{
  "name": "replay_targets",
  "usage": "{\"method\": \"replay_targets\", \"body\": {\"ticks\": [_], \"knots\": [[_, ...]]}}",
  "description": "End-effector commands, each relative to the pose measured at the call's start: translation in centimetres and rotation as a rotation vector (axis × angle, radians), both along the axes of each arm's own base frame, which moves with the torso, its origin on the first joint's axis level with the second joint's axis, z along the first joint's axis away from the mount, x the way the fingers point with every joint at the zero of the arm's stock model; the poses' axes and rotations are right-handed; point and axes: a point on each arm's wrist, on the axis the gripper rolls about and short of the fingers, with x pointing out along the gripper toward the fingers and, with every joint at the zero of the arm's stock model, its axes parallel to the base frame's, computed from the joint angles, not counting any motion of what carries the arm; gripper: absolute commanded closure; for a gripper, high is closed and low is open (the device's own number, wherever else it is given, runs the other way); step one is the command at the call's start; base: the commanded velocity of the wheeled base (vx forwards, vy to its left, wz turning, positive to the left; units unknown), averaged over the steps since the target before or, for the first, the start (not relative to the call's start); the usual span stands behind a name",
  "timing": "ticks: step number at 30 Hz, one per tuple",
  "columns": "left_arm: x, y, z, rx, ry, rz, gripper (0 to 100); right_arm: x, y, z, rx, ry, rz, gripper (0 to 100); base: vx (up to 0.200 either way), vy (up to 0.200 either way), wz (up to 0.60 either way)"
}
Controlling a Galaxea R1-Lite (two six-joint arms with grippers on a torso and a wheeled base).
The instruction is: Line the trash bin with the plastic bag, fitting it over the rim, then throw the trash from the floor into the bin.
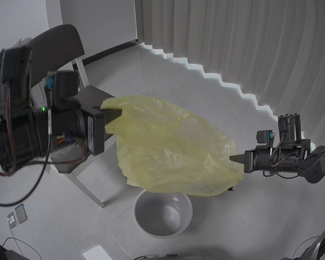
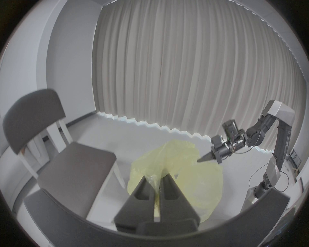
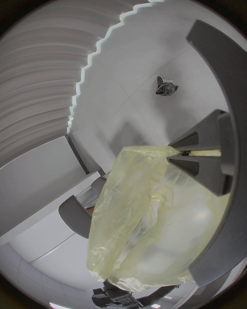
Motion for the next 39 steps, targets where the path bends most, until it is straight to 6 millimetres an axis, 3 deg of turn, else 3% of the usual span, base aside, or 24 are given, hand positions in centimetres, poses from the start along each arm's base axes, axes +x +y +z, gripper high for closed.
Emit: {"method": "replay_targets", "body": {"ticks": [1, 9, 20, 24, 29, 34, 39], "knots": [[-0.7, 1.4, -3.7, 0.005, 0.127, 0.061, 100, 0.4, 1.4, -1.6, -0.041, 0.038, 0.006, 100, 0.000, 0.000, 0.00], [1.5, 2.5, -8.2, -0.027, 0.233, 0.156, 100, 0.3, 2.4, -3.0, -0.064, 0.082, 0.035, 100, 0.000, 0.000, 0.00], [5.6, 0.0, -15.4, -0.116, 0.329, 0.157, 100, 2.6, 3.3, -7.0, -0.135, 0.164, 0.061, 100, 0.000, 0.000, 0.00], [5.7, -0.7, -17.1, -0.115, 0.345, 0.134, 100, 3.3, 3.8, -8.1, -0.147, 0.183, 0.076, 100, 0.000, 0.000, 0.00], [5.4, -0.1, -18.6, -0.096, 0.373, 0.150, 100, 3.6, 5.1, -9.1, -0.160, 0.197, 0.112, 100, 0.000, 0.000, 0.00], [3.9, 2.4, -21.1, -0.097, 0.423, 0.166, 100, 3.7, 8.0, -10.9, -0.175, 0.226, 0.170, 100, 0.000, 0.000, 0.00], [4.5, 3.9, -23.8, -0.118, 0.455, 0.217, 100, 3.9, 8.6, -12.3, -0.195, 0.251, 0.183, 100, 0.000, 0.000, 0.00]]}}
